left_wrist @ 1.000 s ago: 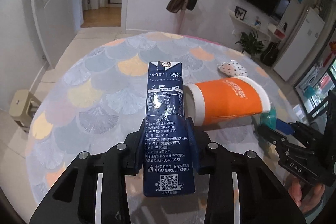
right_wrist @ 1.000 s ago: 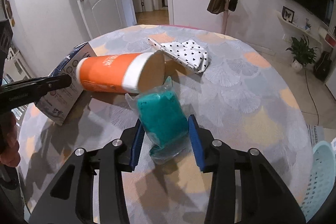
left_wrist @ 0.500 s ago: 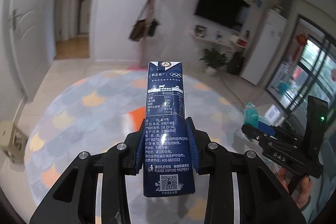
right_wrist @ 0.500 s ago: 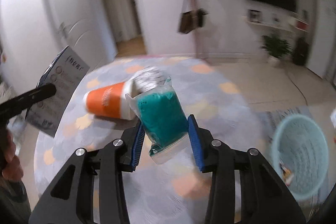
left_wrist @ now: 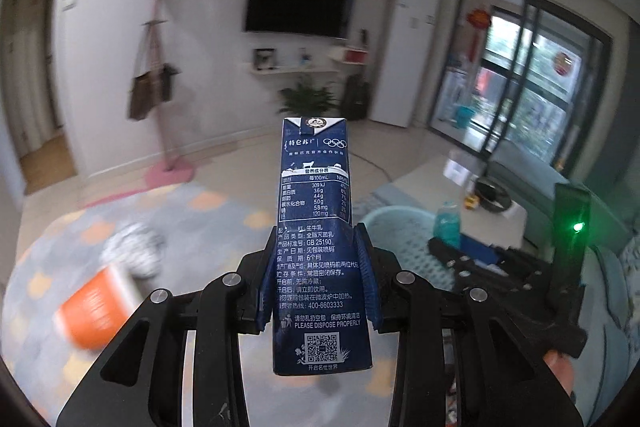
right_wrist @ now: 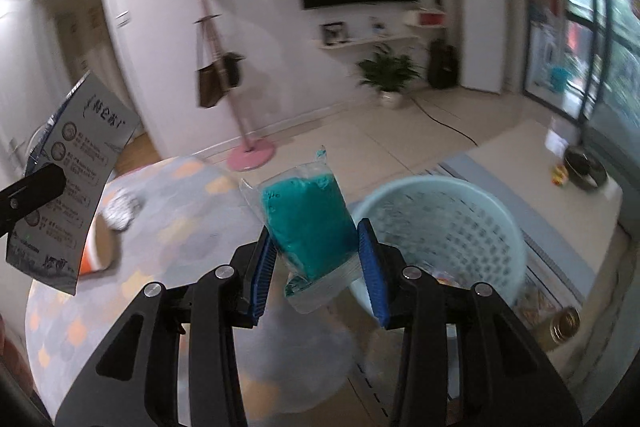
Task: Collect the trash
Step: 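Carry both items over the blue basket and open both tools to drop them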
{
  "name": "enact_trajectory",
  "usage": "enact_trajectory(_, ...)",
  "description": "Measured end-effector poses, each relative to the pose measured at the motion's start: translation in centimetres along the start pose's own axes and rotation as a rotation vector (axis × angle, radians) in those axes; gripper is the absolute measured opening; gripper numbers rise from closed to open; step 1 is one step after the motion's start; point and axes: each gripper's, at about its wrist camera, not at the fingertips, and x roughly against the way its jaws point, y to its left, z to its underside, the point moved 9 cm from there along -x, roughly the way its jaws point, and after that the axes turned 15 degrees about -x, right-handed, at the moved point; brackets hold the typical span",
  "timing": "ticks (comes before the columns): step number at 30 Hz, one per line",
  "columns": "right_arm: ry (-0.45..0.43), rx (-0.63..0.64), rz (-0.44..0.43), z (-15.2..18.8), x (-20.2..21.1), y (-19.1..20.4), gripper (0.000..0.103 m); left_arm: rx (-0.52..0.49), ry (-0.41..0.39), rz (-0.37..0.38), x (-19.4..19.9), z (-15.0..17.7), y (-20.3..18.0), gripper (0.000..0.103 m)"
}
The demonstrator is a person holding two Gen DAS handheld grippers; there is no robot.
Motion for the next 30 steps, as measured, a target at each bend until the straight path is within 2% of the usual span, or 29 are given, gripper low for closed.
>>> enact_trajectory(5,-0.004,-0.079,0.162,-0.3,-1.8,-5.5,0.037,-0.045,0.016,0.091,-5.0,-1.7,-4.4,0.033)
enact_trajectory(9,0.001,-0.100,0.233,0.6,-3.5,-8.1,0.037,-0.051,0.035,0.149,-8.8,-2.4,-6.2,0.033)
enact_trajectory(20,0.084,-0.209,0.273,1.8,-8.7,-13.7,0.038,-0.031,0.133,0.262,-17.8,-0.3,-9.3,0.034)
enact_trajectory(23,0.106,-0.238,0.287,2.4,-9.4,-15.2,0.039,-0.018,0.161,0.272,-19.1,0.5,-9.4,0.034)
enact_trajectory(27,0.130,-0.275,0.264,2.7,-10.4,-16.0,0.040,-0.031,0.182,0.286,-20.3,0.9,-10.0,0.034)
enact_trajectory(28,0.134,-0.283,0.252,2.7,-10.5,-16.0,0.047,-0.033,0.180,0.277,-20.4,0.8,-10.0,0.040)
enact_trajectory(29,0.133,-0.291,0.249,2.7,-10.5,-16.0,0.057,-0.032,0.181,0.269,-20.5,0.7,-10.0,0.049)
enact_trajectory(30,0.126,-0.300,0.246,2.7,-10.3,-15.9,0.060,-0.026,0.178,0.268,-20.5,0.6,-10.0,0.051)
